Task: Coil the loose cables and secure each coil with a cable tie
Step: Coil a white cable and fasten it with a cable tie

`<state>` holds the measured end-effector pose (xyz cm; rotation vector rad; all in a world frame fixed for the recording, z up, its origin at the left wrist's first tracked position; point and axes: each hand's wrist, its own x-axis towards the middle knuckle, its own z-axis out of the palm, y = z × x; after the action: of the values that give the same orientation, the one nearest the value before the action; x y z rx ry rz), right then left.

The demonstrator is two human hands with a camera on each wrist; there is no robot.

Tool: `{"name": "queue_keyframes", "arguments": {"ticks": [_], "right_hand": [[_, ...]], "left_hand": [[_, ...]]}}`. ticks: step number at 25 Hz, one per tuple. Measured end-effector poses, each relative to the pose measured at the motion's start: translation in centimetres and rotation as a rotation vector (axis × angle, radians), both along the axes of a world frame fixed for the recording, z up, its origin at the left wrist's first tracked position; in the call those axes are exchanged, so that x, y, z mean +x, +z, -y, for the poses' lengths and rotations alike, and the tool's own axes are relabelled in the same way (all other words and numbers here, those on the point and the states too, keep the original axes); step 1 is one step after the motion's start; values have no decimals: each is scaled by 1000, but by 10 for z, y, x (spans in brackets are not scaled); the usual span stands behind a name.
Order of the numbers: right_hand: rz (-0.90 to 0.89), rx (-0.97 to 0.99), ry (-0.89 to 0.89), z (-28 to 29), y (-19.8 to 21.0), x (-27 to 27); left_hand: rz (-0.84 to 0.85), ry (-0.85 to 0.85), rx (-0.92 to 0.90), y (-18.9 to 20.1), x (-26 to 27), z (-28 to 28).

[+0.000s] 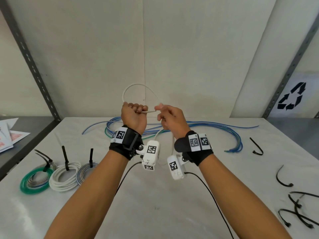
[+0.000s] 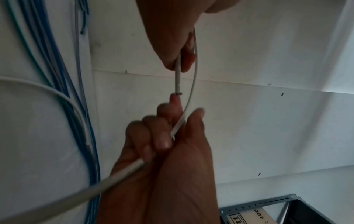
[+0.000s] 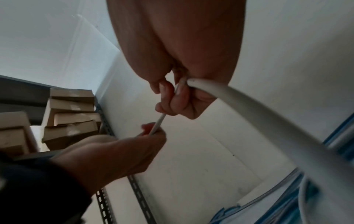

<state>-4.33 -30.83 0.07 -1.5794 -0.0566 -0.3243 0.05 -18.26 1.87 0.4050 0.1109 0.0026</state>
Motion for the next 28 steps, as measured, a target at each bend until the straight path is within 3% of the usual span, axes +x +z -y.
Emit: {"name": "queue_keyframes", "arguments": {"ticks": [3,5,7,8,10,12,13,16,18,20,23,25,28], "right_hand": [[135,-89,-140,-10,0,-3],[167,-69,-236,-6,3,-2],[159,-109,-281,4,2,-1],[148,-183,-297,8,1,-2],[129,-271,-309,14,-1,-3],[125,-280,-289,18,-3,-3],[135,-297,-272,18,-4,-4],[150,-330,-263,17,-5,-10],[140,-266,-324,14,-5,-14],[183,-215,-336,14,-2,-20],[213,-335,-62,8,0,-35],[208,-470,151,5,1,-43],[179,-643,314,9,1,-47]], "left_hand": [[-45,-74,216,-5,-5,2],[-69,-126,523,-10,-8,3],[-18,24,912,-20,-8,5],[84,160,1147,-27,-8,6],[459,347,1535,-42,-9,5],[719,431,1745,-49,-10,1],[802,388,1788,-50,-10,-2],[909,139,1689,-51,-18,0],[794,105,1574,-52,-23,3],[601,-40,1332,-49,-26,5],[334,-228,920,-42,-24,3],[268,-286,747,-38,-22,-2],[169,-347,425,-31,-23,-11]]}}
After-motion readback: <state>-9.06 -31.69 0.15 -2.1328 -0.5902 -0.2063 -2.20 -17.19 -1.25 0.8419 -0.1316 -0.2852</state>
